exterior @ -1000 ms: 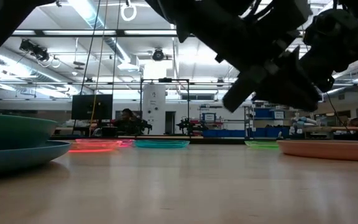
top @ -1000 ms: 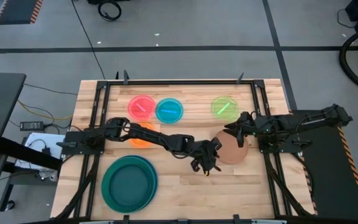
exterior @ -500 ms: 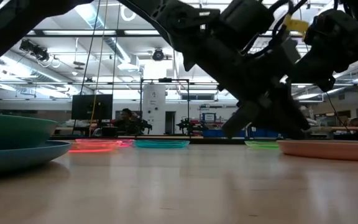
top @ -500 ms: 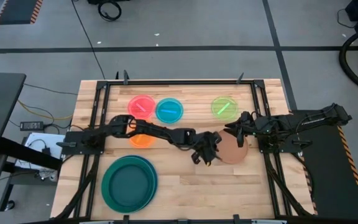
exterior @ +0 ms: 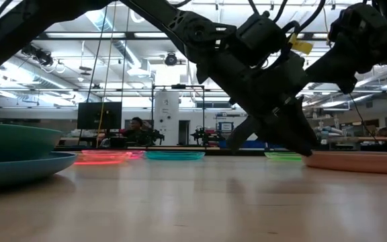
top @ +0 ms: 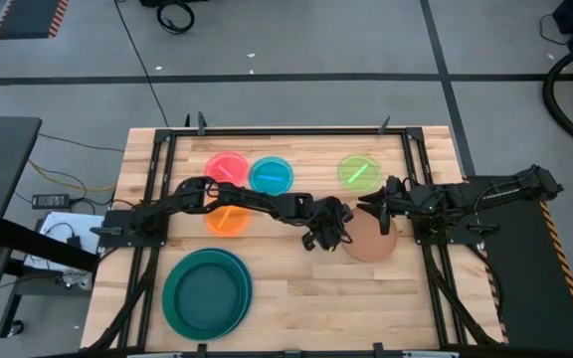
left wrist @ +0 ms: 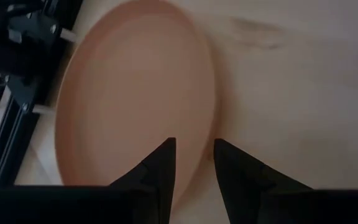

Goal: Stack plastic plates
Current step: Stack the light orange plate on top of the dark green plate

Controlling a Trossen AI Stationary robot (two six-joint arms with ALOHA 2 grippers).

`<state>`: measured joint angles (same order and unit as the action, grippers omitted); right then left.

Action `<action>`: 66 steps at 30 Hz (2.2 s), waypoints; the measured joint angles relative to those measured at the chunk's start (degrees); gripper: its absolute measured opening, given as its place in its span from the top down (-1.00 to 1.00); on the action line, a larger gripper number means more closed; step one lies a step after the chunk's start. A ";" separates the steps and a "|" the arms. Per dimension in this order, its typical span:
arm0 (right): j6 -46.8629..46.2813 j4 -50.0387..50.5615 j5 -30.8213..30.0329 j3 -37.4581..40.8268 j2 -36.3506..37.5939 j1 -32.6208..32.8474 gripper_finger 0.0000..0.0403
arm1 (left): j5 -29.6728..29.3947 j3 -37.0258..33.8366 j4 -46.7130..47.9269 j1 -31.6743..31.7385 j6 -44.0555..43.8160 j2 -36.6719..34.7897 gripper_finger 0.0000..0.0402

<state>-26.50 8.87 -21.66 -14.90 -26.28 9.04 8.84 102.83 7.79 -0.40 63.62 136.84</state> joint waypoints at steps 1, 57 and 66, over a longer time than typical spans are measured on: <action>0.27 -0.17 0.06 0.00 0.00 0.00 0.38 | 0.01 0.00 0.00 0.09 -0.08 0.00 0.42; -8.05 38.71 17.71 -14.21 -32.11 -16.65 0.46 | -11.07 0.02 17.55 -8.07 -11.87 -3.76 0.45; -5.90 38.68 18.48 -15.97 -35.20 -23.42 0.46 | -12.09 0.04 18.97 -9.76 -10.51 -3.78 0.45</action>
<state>-32.39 47.55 -3.18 -30.87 -61.49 -14.38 -3.25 102.87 26.76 -10.15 53.10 133.05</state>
